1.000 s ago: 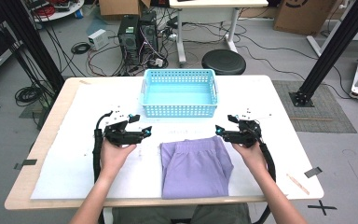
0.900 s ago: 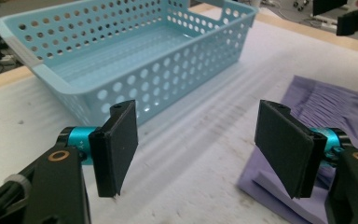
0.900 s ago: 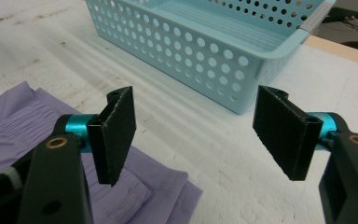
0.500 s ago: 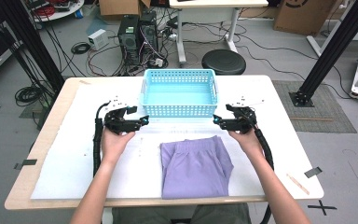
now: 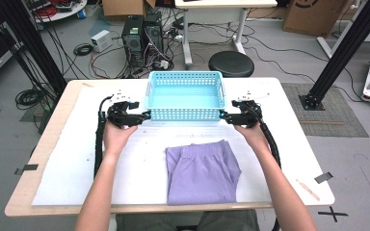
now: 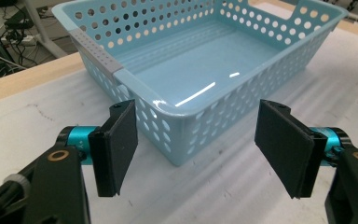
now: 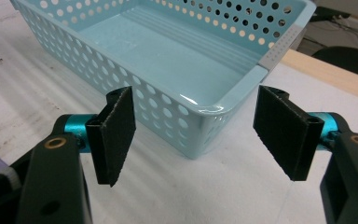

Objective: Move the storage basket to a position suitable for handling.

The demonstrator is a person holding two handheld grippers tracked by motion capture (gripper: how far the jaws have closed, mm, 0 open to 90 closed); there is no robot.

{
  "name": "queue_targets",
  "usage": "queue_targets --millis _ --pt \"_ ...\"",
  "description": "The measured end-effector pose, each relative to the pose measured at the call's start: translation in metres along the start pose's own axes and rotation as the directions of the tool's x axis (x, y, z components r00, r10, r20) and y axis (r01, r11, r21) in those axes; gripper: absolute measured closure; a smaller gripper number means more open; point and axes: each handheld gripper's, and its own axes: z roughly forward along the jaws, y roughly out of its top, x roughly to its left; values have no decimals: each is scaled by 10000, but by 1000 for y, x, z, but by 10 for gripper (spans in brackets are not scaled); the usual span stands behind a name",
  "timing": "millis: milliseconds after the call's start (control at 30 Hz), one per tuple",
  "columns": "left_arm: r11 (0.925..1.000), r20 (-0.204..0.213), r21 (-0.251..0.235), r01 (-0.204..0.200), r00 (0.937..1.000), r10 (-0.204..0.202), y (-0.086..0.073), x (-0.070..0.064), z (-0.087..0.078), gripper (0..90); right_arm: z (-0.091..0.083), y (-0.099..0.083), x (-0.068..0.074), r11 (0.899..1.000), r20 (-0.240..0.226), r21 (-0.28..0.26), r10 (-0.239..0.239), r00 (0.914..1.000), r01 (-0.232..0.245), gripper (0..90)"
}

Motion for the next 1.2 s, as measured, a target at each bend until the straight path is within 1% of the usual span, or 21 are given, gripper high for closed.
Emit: queue_targets --millis 33,67,167,267,367,467,533,567,600,667,700,767,800,833,900,967,1033,1067,1100,1167,1200 --pt "10000 0 0 0 10000 0 0 0 0 300 0 0 0 10000 0 0 0 10000 0 298" --pt "9999 -19 105 -48 10000 48 -1 1 2 300 3 -1 -1 9999 -46 156 74 10000 -74 298" --pt "9986 -34 504 140 9999 -138 -8 7 11 302 10 -2 -4 9993 -76 348 98 9999 -96 298" --pt "9974 6 677 240 9997 -241 -13 11 18 306 15 -3 -7 9988 -118 457 172 9998 -167 298" --pt "9975 20 673 221 9998 -223 -15 12 22 306 19 -3 -9 9983 -196 554 188 9996 -177 298" --pt "9986 54 505 156 9999 -159 -17 13 27 309 26 -5 -9 9977 -248 647 218 9995 -202 298" --pt "9990 40 447 50 10000 -52 -17 12 29 334 34 -7 -8 9966 -337 822 89 9994 -61 298" --pt "9990 -44 448 -71 10000 73 -17 11 30 334 34 -7 -8 9966 -337 822 89 9994 -61 298" --pt "9991 -52 399 -140 9999 142 -16 10 31 364 38 -7 -6 9959 -284 907 43 9996 -17 302" --pt "9994 88 327 -108 9999 106 -16 9 34 364 40 -7 -5 9961 -286 883 -27 9996 52 303" --pt "9991 113 414 -101 9999 97 -16 9 36 364 41 -6 -4 9958 -301 913 -61 9995 89 304" --pt "9961 272 885 44 9996 -68 -12 10 42 356 44 -5 -2 9952 -228 969 -115 9997 137 312" --pt "9950 302 1000 -17 9995 -14 -9 9 45 348 45 -4 -2 9957 -166 912 -174 9997 188 315" --pt "9954 227 953 -94 9997 73 -7 7 46 347 45 -4 -2 9961 -151 866 -149 9998 161 326" --pt "9965 5 803 -229 9997 230 -4 4 48 307 45 -3 -3 9965 -92 824 -129 9999 136 358" --pt "9975 150 698 91 9998 -101 -6 6 49 305 45 -3 -5 9964 -91 829 -169 9998 176 365" --pt "9967 304 731 346 9989 -369 -9 8 51 306 45 -3 -5 9965 -100 806 -203 9997 211 366" --pt "9959 213 868 257 9994 -276 -9 7 52 307 45 -3 -4 9962 -40 855 -176 9998 178 366" --pt "9959 213 868 257 9994 -276 -9 7 52 310 45 -3 -4 9962 -40 855 -176 9998 178 366" --pt "9949 128 1009 7 9999 -21 -9 6 53 310 45 -3 -4 9961 -55 870 -170 9998 174 366" --pt "9949 121 1008 7 9999 -19 -9 6 52 310 45 -3 -4 9961 -41 868 -152 9999 155 366"
